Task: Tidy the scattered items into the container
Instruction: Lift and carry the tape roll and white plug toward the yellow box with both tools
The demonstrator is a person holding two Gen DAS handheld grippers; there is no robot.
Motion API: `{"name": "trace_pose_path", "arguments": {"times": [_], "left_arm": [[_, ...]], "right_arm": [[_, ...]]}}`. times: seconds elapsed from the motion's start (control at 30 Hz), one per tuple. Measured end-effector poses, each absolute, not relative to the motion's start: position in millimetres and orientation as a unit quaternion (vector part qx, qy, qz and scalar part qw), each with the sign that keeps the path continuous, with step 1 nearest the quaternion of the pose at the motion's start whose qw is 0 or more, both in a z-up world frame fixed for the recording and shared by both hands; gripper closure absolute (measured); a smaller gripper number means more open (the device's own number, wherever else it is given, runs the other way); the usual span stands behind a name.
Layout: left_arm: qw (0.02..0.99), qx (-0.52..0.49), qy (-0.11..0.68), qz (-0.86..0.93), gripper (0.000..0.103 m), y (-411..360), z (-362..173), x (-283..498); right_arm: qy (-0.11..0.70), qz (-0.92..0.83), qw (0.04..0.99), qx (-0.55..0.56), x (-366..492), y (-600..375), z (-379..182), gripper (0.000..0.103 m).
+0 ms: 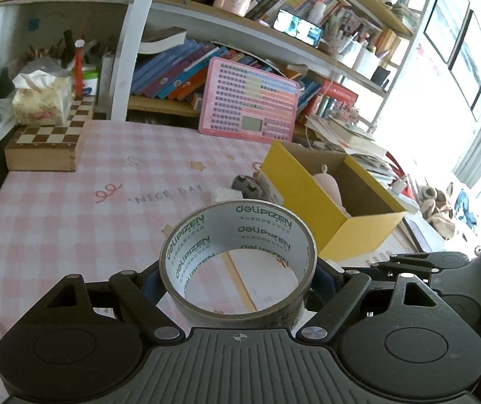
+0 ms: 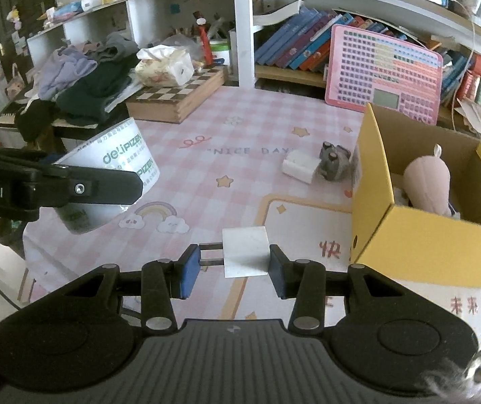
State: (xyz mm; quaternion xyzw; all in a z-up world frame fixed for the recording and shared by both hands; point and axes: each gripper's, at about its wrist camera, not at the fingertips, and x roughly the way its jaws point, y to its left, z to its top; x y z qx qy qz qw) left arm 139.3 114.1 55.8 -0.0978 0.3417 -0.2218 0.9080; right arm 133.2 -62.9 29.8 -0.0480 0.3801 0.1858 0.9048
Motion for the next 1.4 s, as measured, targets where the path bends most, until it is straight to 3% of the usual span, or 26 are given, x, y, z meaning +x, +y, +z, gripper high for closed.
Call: {"name": "trace_pose_path", "arguments": {"times": [0.73, 1.4], "left_arm": [[0.896, -0.095, 0.347, -0.261, 0.018, 100, 51, 120], [0.881, -0.069, 0.353, -0.306, 0.018, 35, 53, 125]], "right_arm": [[0.394, 0.144, 0.907, -0.027, 96, -78, 27, 0.062], [0.401, 0.082, 0.912, 0.018, 82, -149, 28, 0.062]]}}
